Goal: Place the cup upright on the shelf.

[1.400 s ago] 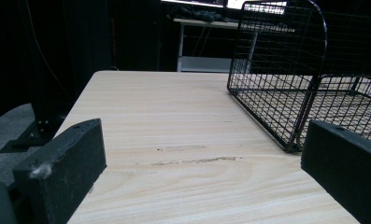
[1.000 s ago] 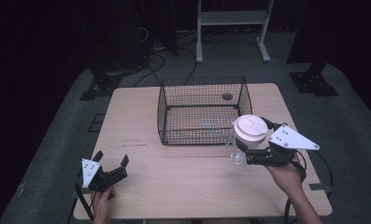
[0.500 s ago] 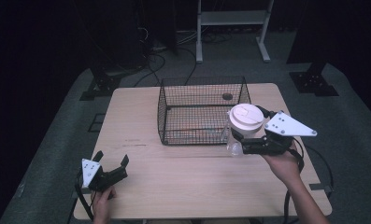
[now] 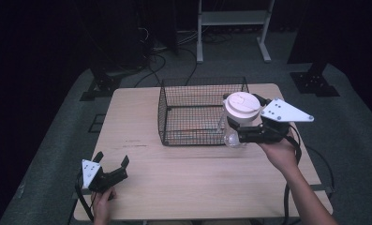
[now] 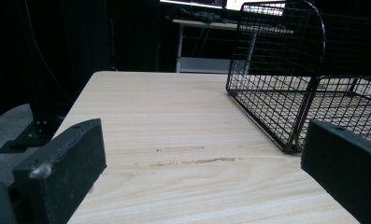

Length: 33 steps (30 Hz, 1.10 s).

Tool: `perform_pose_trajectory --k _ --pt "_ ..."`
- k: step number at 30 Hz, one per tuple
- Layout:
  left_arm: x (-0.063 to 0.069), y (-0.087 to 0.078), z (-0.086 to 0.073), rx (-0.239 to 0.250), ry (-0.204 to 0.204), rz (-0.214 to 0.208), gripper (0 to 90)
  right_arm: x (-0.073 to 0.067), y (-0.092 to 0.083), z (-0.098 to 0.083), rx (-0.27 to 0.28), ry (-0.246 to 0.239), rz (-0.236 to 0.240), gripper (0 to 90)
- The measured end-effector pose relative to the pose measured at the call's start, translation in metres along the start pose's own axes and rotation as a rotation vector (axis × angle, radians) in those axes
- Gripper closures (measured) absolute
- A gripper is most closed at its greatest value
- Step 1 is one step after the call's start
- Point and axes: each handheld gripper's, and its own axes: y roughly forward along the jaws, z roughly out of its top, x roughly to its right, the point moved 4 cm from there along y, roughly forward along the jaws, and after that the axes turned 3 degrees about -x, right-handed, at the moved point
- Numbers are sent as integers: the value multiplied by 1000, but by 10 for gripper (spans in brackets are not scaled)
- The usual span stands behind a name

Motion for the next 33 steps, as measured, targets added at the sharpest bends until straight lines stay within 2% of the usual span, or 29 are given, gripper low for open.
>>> perform_pose_trajectory --k 7,21,25,33 --pt "0 0 0 2 0 0 0 2 7 11 7 -6 2 42" --pt "0 0 0 3 -3 -1 0 2 28 29 -7 -61 0 42" --pt "0 0 0 3 -3 -1 0 3 33 31 -10 -55 3 42" --pt "-1 0 0 5 -6 -2 0 9 54 35 -3 -44 -5 42"
